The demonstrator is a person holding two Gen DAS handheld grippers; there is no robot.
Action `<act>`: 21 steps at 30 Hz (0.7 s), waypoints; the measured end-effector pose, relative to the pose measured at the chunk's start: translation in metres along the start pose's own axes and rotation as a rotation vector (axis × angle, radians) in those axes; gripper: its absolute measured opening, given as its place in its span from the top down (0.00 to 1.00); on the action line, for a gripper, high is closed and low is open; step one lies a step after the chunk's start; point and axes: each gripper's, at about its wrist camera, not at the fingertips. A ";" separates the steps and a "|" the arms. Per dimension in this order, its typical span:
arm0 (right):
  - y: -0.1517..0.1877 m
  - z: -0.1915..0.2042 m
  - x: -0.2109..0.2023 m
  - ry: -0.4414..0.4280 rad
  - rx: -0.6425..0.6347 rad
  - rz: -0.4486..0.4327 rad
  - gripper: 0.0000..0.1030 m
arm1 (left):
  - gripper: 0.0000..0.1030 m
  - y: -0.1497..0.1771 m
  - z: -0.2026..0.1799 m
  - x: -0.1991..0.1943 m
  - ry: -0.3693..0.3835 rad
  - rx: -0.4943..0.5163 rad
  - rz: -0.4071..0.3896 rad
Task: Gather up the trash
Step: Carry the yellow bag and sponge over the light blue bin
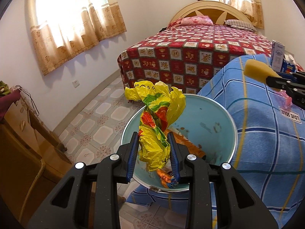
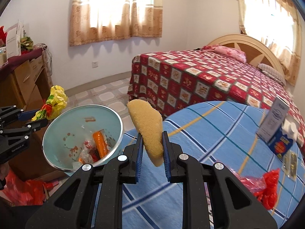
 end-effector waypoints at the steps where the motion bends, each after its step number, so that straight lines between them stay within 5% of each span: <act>1: -0.001 0.003 0.002 -0.002 -0.005 0.002 0.81 | 0.70 0.000 0.001 0.001 -0.001 -0.001 0.001; 21: -0.013 0.041 0.030 -0.051 -0.084 0.026 0.81 | 0.70 0.004 0.031 0.008 -0.043 -0.035 0.013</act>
Point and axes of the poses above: each gripper's, at about its wrist camera, not at the fingertips, and x roughly the way its jaws point, z to its left, y to its underside, and after that the axes turned 3 degrees about -x, right-handed
